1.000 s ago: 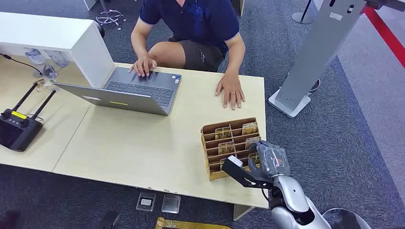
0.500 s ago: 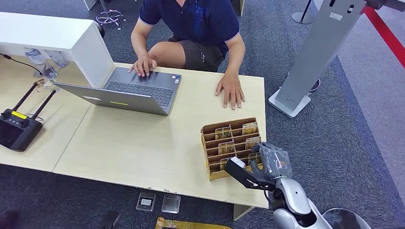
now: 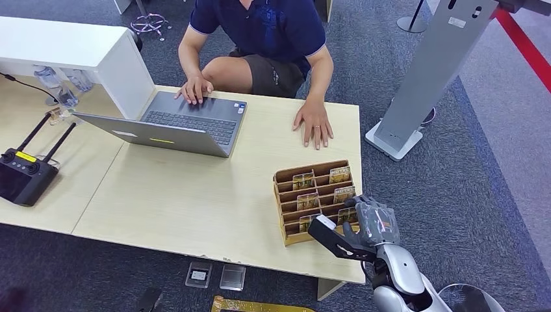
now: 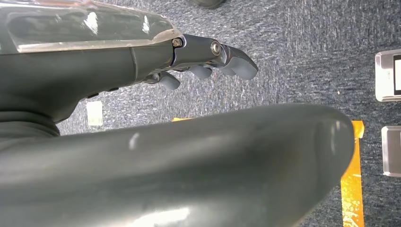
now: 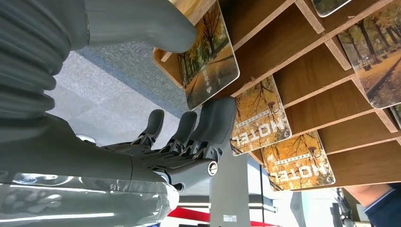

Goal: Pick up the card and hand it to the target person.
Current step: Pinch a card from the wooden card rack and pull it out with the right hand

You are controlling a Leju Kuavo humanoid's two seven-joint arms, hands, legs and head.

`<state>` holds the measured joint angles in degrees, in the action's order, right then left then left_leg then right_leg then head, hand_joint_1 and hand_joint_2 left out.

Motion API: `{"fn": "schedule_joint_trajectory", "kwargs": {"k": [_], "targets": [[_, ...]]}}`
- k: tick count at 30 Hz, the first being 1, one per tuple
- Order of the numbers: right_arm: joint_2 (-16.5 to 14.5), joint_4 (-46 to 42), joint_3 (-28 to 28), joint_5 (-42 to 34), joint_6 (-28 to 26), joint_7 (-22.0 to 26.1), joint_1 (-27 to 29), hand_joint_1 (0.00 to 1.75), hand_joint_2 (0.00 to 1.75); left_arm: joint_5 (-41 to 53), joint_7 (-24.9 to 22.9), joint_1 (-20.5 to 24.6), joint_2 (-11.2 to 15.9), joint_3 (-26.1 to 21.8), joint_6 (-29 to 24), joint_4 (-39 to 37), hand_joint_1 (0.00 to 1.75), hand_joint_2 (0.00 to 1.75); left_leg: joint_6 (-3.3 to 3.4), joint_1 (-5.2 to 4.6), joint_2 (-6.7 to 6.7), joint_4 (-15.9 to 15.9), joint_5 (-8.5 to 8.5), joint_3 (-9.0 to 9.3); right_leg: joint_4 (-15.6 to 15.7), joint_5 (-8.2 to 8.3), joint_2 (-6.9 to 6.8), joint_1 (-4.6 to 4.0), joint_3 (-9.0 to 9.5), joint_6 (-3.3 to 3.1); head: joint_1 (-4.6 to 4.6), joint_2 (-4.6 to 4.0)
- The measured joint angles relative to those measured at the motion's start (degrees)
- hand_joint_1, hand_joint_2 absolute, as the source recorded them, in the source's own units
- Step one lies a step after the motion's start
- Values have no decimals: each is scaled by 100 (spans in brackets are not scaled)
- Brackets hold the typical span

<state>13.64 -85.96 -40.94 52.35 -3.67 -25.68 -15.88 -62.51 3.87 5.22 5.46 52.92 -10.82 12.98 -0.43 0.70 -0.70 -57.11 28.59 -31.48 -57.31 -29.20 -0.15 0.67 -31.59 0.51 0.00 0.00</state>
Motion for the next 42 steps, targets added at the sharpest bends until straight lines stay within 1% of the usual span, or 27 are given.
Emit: {"fn": "schedule_joint_trajectory", "kwargs": {"k": [5, 9, 12, 13, 14, 16, 17, 19, 21, 25, 27, 29, 30, 34, 36, 42], "targets": [[-2, 14, -1, 0, 8, 3, 3, 83, 175, -3, -3, 0, -1, 0, -4, -1, 0, 0, 0, 0, 0, 0, 0, 0, 0, 0, 0, 0, 0, 0, -1, 0], [-4, 46, -3, -1, 13, 32, 3, 84, 175, -4, -14, 0, -7, 0, -9, 0, 0, 0, 0, 0, 0, 0, 0, -1, 0, 0, 0, 0, 0, 0, 0, 0], [-5, 71, -4, -2, 13, 46, 3, 95, 175, -4, -19, 0, -9, 0, -13, 1, 0, 0, 0, 0, 0, 0, 0, -1, 0, 0, 0, 0, 0, 0, 0, 0], [-6, 78, -4, -2, 14, 46, 2, 103, 175, -4, -20, 0, -9, 0, -14, 1, 0, 0, 0, 0, 0, 0, 0, -1, 0, 0, 0, 0, 0, 0, 0, 0], [-7, 82, -4, -2, 14, 46, 2, 104, 175, -4, -20, 0, -9, 0, -14, 1, 0, 0, 0, 0, 0, 0, 0, -1, 0, 0, 0, 0, 0, 0, 0, 0], [-7, 86, -4, -2, 15, 46, 1, 101, 175, -4, -19, 0, -11, 0, -15, 1, 0, 0, 0, 0, 0, 0, 0, -1, 0, 0, 0, 0, 0, 0, 0, 0], [-8, 88, -4, -2, 15, 47, 0, 95, 175, -4, -18, 0, -13, 0, -15, 1, 0, 0, 0, 0, 0, 0, 0, -1, 0, 0, 0, 0, 0, 0, 0, 0], [-9, 96, -4, -2, 16, 48, -1, 88, 175, -4, -17, 0, -15, 0, -15, 1, 0, 0, 0, 0, 0, 0, 0, -1, 0, 0, 0, 0, 0, 0, -1, 0], [-9, 102, -4, -3, 19, 48, -1, 90, 175, -4, -12, 0, -19, 0, -15, 1, 0, 0, 0, 0, 0, 0, 0, -1, 0, 0, 0, 0, 0, 0, -1, 0], [-9, 108, -4, -6, 24, 54, -1, 101, 175, -10, 24, 0, -28, 0, -15, -1, 0, 0, 0, 0, 0, 0, 0, -1, 0, 0, 0, 0, 1, 0, 1, 0], [-9, 115, -4, -7, 27, 57, -1, 116, 175, -15, 49, 1, -32, 0, -20, 0, 0, 0, 0, 0, 0, 0, 0, -1, 0, 0, 0, 0, 1, 0, 1, 0], [-9, 122, -4, -7, 30, 60, -6, 134, 175, -17, 61, 1, -34, 0, -38, 0, 0, 0, 0, 0, 0, 0, 0, 0, 0, 0, 0, 0, 1, 0, 0, 0], [-9, 125, -4, -8, 31, 61, -8, 139, 175, -17, 63, 1, -35, 0, -50, 0, 0, 0, 0, 0, 0, 0, 0, -1, 0, 0, 0, 0, 1, 0, 1, 0], [-9, 133, -4, -11, 30, 75, -15, 170, 175, -17, 66, 1, -37, 0, -74, 1, 0, 0, 0, 0, 0, 0, 0, -1, 0, 0, 0, 0, 1, 0, -1, 0], [-9, 133, -4, -14, 28, 92, -16, 175, 175, -16, 73, 1, -37, 0, -78, 1, 0, 0, 0, 0, 0, 0, 0, -1, 0, 0, 0, 0, 1, 0, -2, 0], [-11, 136, -4, -30, 22, 115, -24, 175, 175, -1, 55, 2, -38, 3, -101, 0, 0, 0, 0, 0, 0, 0, 0, 0, 0, 0, 0, 0, 2, 0, -2, 0]]}}
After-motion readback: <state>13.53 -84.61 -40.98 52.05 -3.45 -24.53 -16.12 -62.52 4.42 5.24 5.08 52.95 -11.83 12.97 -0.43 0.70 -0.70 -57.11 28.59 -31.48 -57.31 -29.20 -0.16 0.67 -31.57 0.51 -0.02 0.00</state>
